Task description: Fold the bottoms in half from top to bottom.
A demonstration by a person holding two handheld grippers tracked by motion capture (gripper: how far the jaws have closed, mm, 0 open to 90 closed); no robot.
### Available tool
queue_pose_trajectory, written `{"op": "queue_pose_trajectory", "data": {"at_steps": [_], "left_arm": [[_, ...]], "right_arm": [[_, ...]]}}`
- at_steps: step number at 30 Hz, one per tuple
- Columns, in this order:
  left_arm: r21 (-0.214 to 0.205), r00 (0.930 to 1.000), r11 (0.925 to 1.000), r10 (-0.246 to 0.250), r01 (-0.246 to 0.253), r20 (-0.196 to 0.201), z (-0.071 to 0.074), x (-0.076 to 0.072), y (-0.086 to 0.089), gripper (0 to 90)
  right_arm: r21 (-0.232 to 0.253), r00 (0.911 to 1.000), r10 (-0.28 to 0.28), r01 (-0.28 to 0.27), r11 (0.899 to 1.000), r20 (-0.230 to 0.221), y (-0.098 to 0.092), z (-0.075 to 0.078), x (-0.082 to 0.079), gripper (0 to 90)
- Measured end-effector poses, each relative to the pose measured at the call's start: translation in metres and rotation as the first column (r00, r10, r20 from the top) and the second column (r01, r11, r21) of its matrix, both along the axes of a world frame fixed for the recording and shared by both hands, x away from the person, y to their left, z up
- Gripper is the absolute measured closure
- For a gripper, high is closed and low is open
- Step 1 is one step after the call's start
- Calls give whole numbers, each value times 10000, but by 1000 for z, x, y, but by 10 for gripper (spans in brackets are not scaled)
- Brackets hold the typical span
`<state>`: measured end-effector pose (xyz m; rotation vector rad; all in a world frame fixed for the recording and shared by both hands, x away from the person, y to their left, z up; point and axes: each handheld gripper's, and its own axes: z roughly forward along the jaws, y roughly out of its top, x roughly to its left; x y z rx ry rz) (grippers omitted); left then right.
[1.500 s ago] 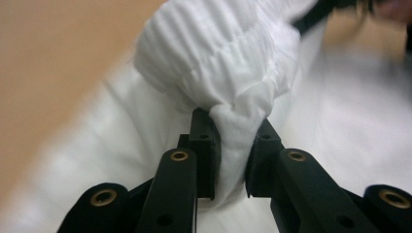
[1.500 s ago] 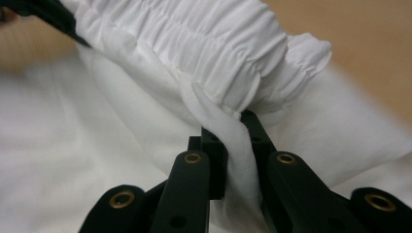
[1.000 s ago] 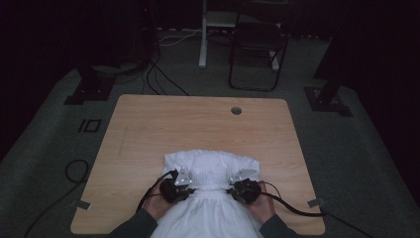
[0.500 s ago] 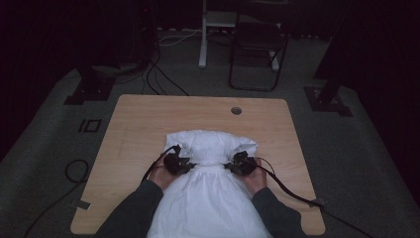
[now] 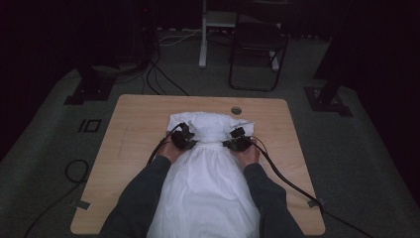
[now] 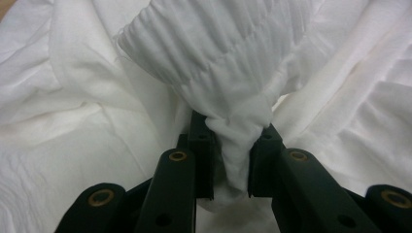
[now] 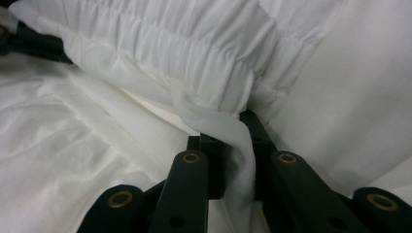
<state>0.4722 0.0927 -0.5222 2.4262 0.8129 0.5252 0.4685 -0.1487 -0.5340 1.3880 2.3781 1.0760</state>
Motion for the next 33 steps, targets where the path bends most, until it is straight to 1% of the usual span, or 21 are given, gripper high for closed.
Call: {"op": "queue_pose_trajectory", "data": {"at_steps": [3, 4, 6, 9, 11, 13, 15, 16, 18, 19, 21, 23, 24, 25, 26, 27, 29, 30, 31, 32, 33], "left_arm": [[-318, 9987, 9985, 440, -448, -252, 1, 2, 0, 780], [-432, 9983, 9976, 523, -535, -268, 3, 0, 0, 790], [-546, 9985, 9971, 513, -524, -214, 9, -4, 2, 799], [-1404, 9988, 9891, 471, -451, 108, 35, -15, 8, 810], [-2040, 9978, 9786, 369, -248, 555, 60, -25, 13, 815], [-2564, 9934, 9664, 148, 149, 1135, 88, -39, 16, 817], [-3125, 9841, 9472, -161, 716, 1768, 114, -57, 20, 820], [-3347, 9803, 9374, -305, 958, 1951, 125, -67, 22, 822], [-3341, 9689, 9320, -598, 1404, 2403, 139, -89, 24, 823], [-3358, 9664, 9293, -708, 1539, 2471, 142, -101, 25, 823], [-3407, 9671, 9238, -957, 1745, 2357, 139, -117, 27, 823], [-3173, 9691, 9292, -1250, 1894, 2125, 126, -133, 28, 822], [-3353, 9751, 9223, -1411, 1923, 1713, 114, -142, 30, 822], [-3393, 9781, 9207, -1527, 1928, 1414, 106, -146, 30, 822], [-3227, 9803, 9268, -1657, 1922, 1078, 93, -151, 30, 821], [-2932, 9812, 9365, -1780, 1923, 748, 81, -156, 30, 820], [-2833, 9814, 9418, -1919, 1812, -102, 55, -161, 30, 819], [-2690, 9789, 9465, -1981, 1780, -494, 42, -163, 30, 818], [-2400, 9762, 9545, -2014, 1772, -800, 29, -164, 28, 816], [-2067, 9737, 9620, -2030, 1786, -1035, 18, -165, 27, 811], [-1922, 9732, 9657, -1989, 1746, -1152, 9, -167, 26, 808]], "right_arm": [[-35, 10000, -1, 1, 10000, 70, 0, 0, 6, 830], [46, 10000, 1, -1, 10000, -4, -1, 1, 6, 832], [-18, 9999, 38, -38, 10000, 130, -1, 6, 3, 836], [117, 9976, 198, -206, 9997, 657, -6, 27, -5, 836], [564, 9935, 278, -342, 9978, 1108, -13, 49, -12, 836], [1060, 9863, 376, -551, 9928, 1606, -21, 74, -21, 836], [1291, 9740, 539, -838, 9881, 2200, -28, 100, -34, 836], [1326, 9658, 650, -1008, 9860, 2511, -30, 113, -41, 837], [1264, 9486, 1016, -1451, 9813, 2998, -34, 134, -59, 838], [1211, 9414, 1208, -1661, 9786, 3148, -35, 140, -68, 838], [878, 9330, 1637, -2013, 9756, 3205, -35, 145, -88, 838], [551, 9300, 1925, -2201, 9739, 3130, -35, 140, -103, 838], [445, 9304, 2101, -2337, 9713, 3004, -35, 134, -112, 838], [395, 9328, 2283, -2487, 9678, 2789, -36, 124, -121, 838], [351, 9363, 2355, -2530, 9668, 2606, -36, 117, -127, 838], [335, 9411, 2471, -2615, 9646, 2307, -36, 105, -135, 838], [278, 9486, 2748, -2824, 9589, 1568, -35, 79, -147, 837], [252, 9517, 2806, -2857, 9580, 1249, -34, 66, -152, 837], [222, 9540, 2842, -2875, 9575, 958, -33, 54, -157, 836], [181, 9569, 2822, -2840, 9586, 692, -32, 43, -160, 836], [151, 9591, 2800, -2808, 9596, 422, -30, 32, -163, 835]]}}
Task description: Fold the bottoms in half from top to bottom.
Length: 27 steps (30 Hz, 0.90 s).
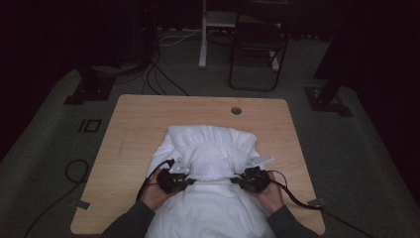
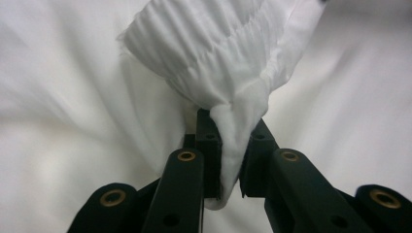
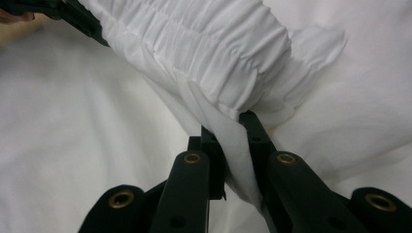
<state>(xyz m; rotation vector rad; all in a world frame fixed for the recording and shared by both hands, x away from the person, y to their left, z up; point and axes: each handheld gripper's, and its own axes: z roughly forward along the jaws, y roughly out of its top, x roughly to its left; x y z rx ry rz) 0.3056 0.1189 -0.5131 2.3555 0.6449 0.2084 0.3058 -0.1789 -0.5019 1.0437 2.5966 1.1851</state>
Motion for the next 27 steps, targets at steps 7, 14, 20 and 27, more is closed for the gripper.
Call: {"op": "queue_pose_trajectory", "data": {"at_steps": [7, 14, 20, 27], "left_arm": [[269, 9992, 9992, 285, -293, 288, -15, 7, 4, 803], [5, 9892, 9898, 1427, -1427, 328, -17, 25, 2, 803], [259, 9840, 9847, 1706, -1720, 513, -16, 53, 1, 803], [1003, 9742, 9722, 2013, -2113, 1019, -13, 99, 5, 803]], "right_arm": [[-1004, 9999, -98, 105, 9949, 78, 16, -27, 4, 833], [-726, 9982, -475, 500, 9961, 360, 20, -32, 38, 831], [-912, 9964, -763, 793, 9927, 361, 26, -31, 76, 831], [-593, 9908, -1353, 1349, 9891, -36, 38, -30, 103, 829]]}}
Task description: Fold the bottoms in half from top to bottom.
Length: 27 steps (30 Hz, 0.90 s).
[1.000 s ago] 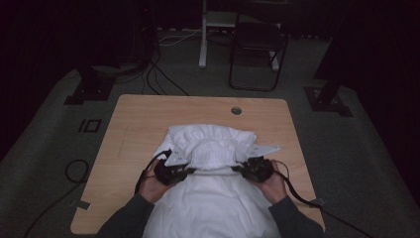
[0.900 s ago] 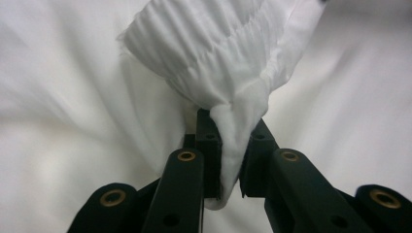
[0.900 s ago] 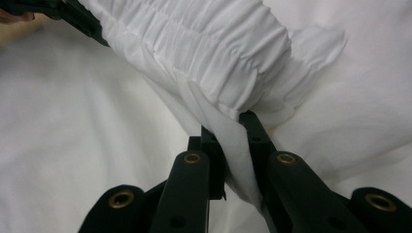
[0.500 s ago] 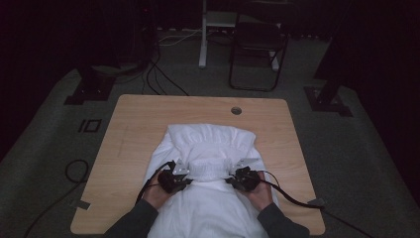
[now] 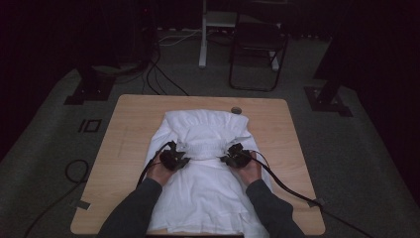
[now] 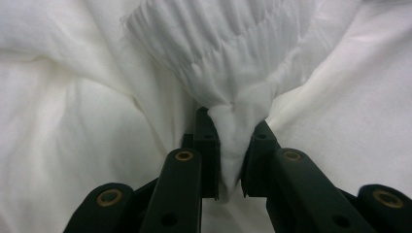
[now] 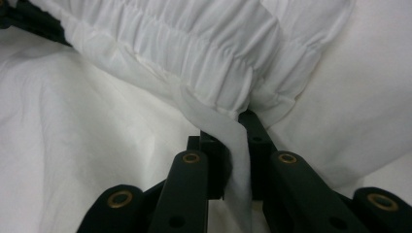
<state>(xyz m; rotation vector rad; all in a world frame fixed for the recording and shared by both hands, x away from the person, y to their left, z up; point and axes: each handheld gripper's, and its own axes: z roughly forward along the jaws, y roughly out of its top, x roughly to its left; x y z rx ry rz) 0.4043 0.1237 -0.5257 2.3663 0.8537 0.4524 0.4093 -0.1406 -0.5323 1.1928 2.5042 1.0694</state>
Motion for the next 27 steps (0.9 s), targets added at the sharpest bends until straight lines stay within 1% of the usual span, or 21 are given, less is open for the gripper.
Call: {"op": "queue_pose_trajectory", "data": {"at_steps": [2, 4, 6, 7, 9, 11, 12, 13, 14, 15, 16, 17, 18, 19, 20, 21, 23, 24, 25, 26, 27], "left_arm": [[215, 9998, 9996, 164, -166, 84, 1, 9, -2, 803], [225, 9984, 9984, 516, -521, 215, 0, 19, -5, 803], [48, 9931, 9934, 1145, -1147, 237, -1, 25, -8, 807], [18, 9915, 9918, 1277, -1277, 247, -1, 26, -9, 814], [-34, 9899, 9901, 1403, -1403, 200, -1, 26, -10, 827], [-127, 9906, 9905, 1367, -1366, 92, 1, 24, -9, 836], [-261, 9905, 9901, 1379, -1378, -4, 5, 22, -7, 838], [-430, 9904, 9895, 1384, -1383, 9, 9, 20, -5, 842], [-672, 9901, 9880, 1402, -1391, 119, 18, 15, -4, 844], [-878, 9903, 9871, 1367, -1341, 251, 24, 11, -3, 846], [-1203, 9909, 9853, 1274, -1216, 422, 33, 5, -1, 846], [-1414, 9915, 9845, 1134, -1036, 630, 43, -2, 0, 846], [-1595, 9902, 9833, 1029, -871, 939, 56, -10, 1, 846], [-1738, 9892, 9819, 950, -746, 1119, 63, -15, 2, 845], [-1939, 9877, 9793, 846, -581, 1315, 73, -22, 3, 846], [-2217, 9857, 9743, 747, -399, 1512, 82, -30, 5, 846], [-2721, 9811, 9623, 481, 48, 1873, 99, -47, 9, 845], [-2851, 9793, 9581, 302, 288, 2002, 105, -55, 10, 844], [-2889, 9786, 9562, 143, 467, 2055, 108, -60, 11, 843], [-2868, 9781, 9555, -76, 683, 2078, 109, -67, 11, 842], [-2791, 9787, 9571, -203, 782, 2044, 108, -73, 11, 840]], "right_arm": [[-1, 9999, -137, 137, 9999, -7, 3, 0, 11, 829], [32, 9989, -463, 463, 9989, 1, 5, 0, 23, 828], [455, 9938, -1105, 1110, 9928, -120, 6, -2, 33, 828], [623, 9904, -1375, 1382, 9884, -156, 8, -3, 37, 828], [567, 9889, -1477, 1483, 9873, -137, 10, -3, 40, 829], [532, 9895, -1428, 1437, 9882, -207, 9, -1, 39, 830], [502, 9909, -1339, 1344, 9897, -119, 9, 0, 38, 830], [470, 9927, -1205, 1201, 9916, 63, 8, 3, 34, 830], [602, 9927, -1193, 1180, 9912, 180, 7, 7, 31, 832], [1049, 9925, -1168, 1124, 9881, 373, 3, 13, 25, 833], [1312, 9921, -1165, 1095, 9853, 473, 1, 17, 21, 833], [1536, 9912, -1156, 1046, 9826, 641, -2, 23, 17, 833], [1636, 9906, -1080, 932, 9821, 841, -5, 30, 12, 834], [1744, 9893, -928, 724, 9820, 1123, -7, 40, 5, 835], [1839, 9873, -854, 599, 9811, 1337, -8, 47, 1, 836], [1984, 9840, -768, 439, 9791, 1610, -11, 56, -5, 836], [2463, 9769, -637, 117, 9691, 2040, -17, 75, -18, 836], [2620, 9718, -494, -132, 9650, 2307, -22, 85, -27, 836], [2694, 9696, -372, -302, 9625, 2418, -25, 92, -35, 836], [2649, 9672, -245, -449, 9632, 2528, -27, 96, -40, 835], [2340, 9637, -23, -625, 9702, 2671, -29, 99, -50, 835]]}}
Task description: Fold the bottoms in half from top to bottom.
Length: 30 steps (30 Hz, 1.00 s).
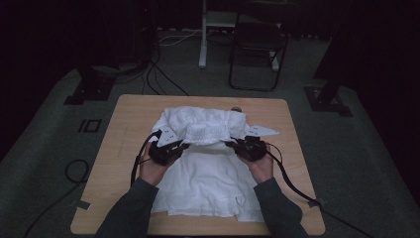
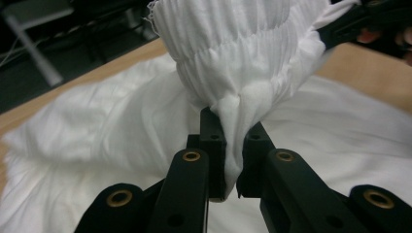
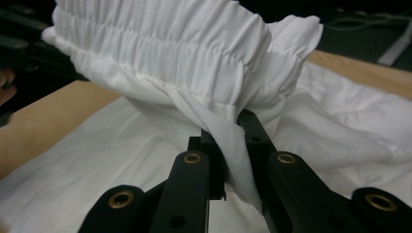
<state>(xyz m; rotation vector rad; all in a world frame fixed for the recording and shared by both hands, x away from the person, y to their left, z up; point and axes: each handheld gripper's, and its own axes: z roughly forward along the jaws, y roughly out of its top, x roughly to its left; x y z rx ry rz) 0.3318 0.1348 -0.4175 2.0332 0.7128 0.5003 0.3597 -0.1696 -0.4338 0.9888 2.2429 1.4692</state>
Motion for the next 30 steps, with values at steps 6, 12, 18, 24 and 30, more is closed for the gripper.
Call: {"op": "queue_pose_trajectory", "data": {"at_steps": [6, 12, 18, 24, 30], "left_arm": [[631, 9922, 9962, -529, 603, -1128, -51, -13, -6, 829], [1001, 9619, 9923, -438, 733, -2697, -108, -6, -8, 802], [426, 9589, 9974, -440, 582, -2802, -99, -8, -1, 623], [-656, 9780, 9976, -359, 228, -2056, -65, -10, 18, 613], [-413, 9735, 9963, 649, -757, -2194, -68, 20, 16, 739]], "right_arm": [[-1148, 9980, 289, -352, 9928, -560, -2, -32, -26, 835], [-1716, 9807, 209, -550, 9836, -1945, 0, -91, -31, 821], [-1362, 9785, 207, -495, 9894, -2052, -6, -85, -33, 567], [-234, 9882, 730, -768, 9968, -1350, -25, -55, -39, 554], [-215, 9798, -49, 6, 9998, -1997, -29, -50, -9, 687]]}}
